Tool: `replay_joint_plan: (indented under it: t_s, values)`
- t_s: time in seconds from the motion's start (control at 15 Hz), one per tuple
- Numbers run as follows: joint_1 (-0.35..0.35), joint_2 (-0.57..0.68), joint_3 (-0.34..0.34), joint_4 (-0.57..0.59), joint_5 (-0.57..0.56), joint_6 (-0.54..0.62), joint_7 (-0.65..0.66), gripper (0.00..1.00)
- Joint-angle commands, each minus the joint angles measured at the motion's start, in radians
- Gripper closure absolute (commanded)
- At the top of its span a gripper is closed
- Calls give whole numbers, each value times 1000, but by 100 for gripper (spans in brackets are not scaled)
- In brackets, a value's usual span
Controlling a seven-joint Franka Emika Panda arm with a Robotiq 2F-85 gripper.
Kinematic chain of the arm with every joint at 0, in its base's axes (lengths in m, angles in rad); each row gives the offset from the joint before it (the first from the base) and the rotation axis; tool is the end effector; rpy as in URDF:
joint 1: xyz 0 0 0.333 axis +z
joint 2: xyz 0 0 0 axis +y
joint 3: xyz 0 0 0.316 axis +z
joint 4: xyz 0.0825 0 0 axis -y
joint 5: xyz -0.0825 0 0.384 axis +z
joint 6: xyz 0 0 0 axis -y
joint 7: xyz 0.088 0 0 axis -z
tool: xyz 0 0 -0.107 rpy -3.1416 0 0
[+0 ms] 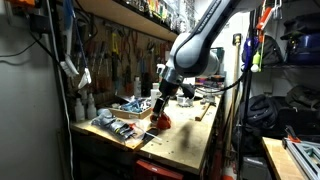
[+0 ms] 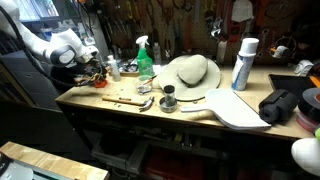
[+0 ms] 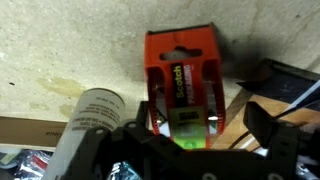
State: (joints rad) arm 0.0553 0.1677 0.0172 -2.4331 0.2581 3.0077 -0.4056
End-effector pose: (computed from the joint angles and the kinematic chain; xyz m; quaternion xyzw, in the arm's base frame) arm 0.5236 0.0194 0.2793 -0.9724 -0.1116 -0.2047 0.0102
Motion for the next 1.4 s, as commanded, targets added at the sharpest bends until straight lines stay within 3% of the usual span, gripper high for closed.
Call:
replay_joint_plan:
  t_s: [0.0,0.2,0.27,0.33,0.4,0.53,0.73,0.93,1.0,1.07,1.13,1.2,1.33]
  values:
    - [8,43,-20,25,-32,17,9,34]
    - [22,41,-57,32,-72,4,32,58]
    - [23,30,-63,31,-79,-7,37,60]
    - [30,16,-80,28,-93,-25,50,60]
    - [-11,-25,-62,14,-179,-84,122,60]
    - [-25,-129,-94,-6,-277,-257,157,60]
    - [-77,-270,-90,-3,-275,-469,130,60]
    - [-141,-356,-127,18,-349,-398,249,60]
    - [-154,-371,-139,34,-316,-411,266,60]
    - [-129,-325,-126,40,-307,-397,216,35]
    - [-145,-351,-138,45,-307,-399,225,35]
    - [-153,-366,-144,46,-308,-403,228,60]
    - [-216,-284,-111,79,-491,-337,347,60]
